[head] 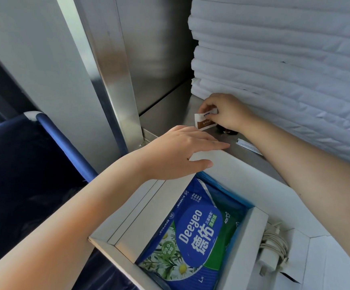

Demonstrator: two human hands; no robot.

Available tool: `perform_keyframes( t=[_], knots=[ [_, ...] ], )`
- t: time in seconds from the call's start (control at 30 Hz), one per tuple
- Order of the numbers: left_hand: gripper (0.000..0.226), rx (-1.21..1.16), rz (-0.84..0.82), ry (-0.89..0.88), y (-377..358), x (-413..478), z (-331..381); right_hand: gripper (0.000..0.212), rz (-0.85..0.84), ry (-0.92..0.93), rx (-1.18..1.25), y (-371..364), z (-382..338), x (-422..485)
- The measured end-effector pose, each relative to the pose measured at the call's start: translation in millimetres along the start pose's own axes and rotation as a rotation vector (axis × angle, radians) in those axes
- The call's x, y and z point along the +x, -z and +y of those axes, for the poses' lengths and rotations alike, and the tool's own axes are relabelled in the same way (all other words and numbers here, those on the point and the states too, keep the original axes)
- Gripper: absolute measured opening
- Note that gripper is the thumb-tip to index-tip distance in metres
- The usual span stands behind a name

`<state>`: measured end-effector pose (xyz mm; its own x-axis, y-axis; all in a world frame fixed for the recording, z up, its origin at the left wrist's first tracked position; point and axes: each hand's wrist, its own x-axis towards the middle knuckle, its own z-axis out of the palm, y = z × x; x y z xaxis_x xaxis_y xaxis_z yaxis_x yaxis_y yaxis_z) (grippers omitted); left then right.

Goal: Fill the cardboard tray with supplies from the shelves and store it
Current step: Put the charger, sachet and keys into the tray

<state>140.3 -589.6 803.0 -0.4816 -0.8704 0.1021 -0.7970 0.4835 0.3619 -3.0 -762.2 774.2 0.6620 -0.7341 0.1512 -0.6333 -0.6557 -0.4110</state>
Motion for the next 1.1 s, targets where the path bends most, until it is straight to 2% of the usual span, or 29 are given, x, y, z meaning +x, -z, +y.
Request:
perform_keyframes(
  t=[0.17,0.47,0.87,0.97,1.1],
  knots=[
    [0.046,-0.008,-0.004,0.004,-0.5,1.2,-1.9,0.015,0.031,-0.012,0.030,18.2,-10.2,-3.8],
    [0.048,0.001,-0.003,-0.012,-2.7,2.6,-5.6,0.021,0.091,-0.071,0.071,57.5,-27.3,-33.1],
    [0.051,-0.001,-0.004,-0.033,-5.3,5.3,-9.5,0.018,0.234,-0.122,0.119,101.3,-75.3,-144.9],
    [0.051,0.010,-0.005,-0.034,-5.4,5.7,-11.5,0.020,0.162,-0.080,0.159,102.9,-91.6,-175.7],
    [0.051,0.002,-0.016,-0.023,-5.5,5.4,-12.8,0.015,-0.059,0.008,0.215,94.2,-109.2,-209.0]
  ],
)
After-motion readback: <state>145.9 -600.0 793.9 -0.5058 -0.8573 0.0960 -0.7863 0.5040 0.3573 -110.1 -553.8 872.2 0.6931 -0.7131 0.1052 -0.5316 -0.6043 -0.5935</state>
